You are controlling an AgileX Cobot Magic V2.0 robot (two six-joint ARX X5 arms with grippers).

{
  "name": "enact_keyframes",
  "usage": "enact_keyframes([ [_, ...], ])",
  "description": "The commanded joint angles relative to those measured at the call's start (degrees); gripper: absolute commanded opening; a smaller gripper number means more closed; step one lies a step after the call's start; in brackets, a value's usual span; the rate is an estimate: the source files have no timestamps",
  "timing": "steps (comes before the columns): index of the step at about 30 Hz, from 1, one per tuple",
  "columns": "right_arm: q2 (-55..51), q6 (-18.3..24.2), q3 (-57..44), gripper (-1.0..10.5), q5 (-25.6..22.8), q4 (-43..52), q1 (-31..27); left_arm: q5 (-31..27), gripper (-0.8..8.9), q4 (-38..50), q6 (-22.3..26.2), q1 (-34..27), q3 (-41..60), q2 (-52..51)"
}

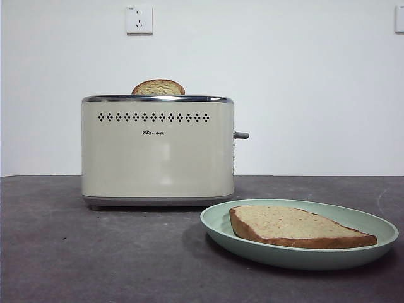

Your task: Take the bread from the toaster,put the bread on the plate,put the plate on the table

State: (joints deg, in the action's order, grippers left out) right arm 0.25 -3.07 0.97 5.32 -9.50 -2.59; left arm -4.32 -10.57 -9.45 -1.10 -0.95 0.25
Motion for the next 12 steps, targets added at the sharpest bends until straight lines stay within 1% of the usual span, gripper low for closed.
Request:
enact_keyframes([
  [1,-0.15,1.03,-0.68,0.0,-2.01,-1.01,-0.02,-0.04,-0.04,0.42,0.52,-0.11,0.76,-0.13],
  [12,-0.15,0.85,-0.66,0.0,-2.51,-0.83,0.00,-0.02,-0.04,0.39,0.52,-0.13,0.76,-0.13],
])
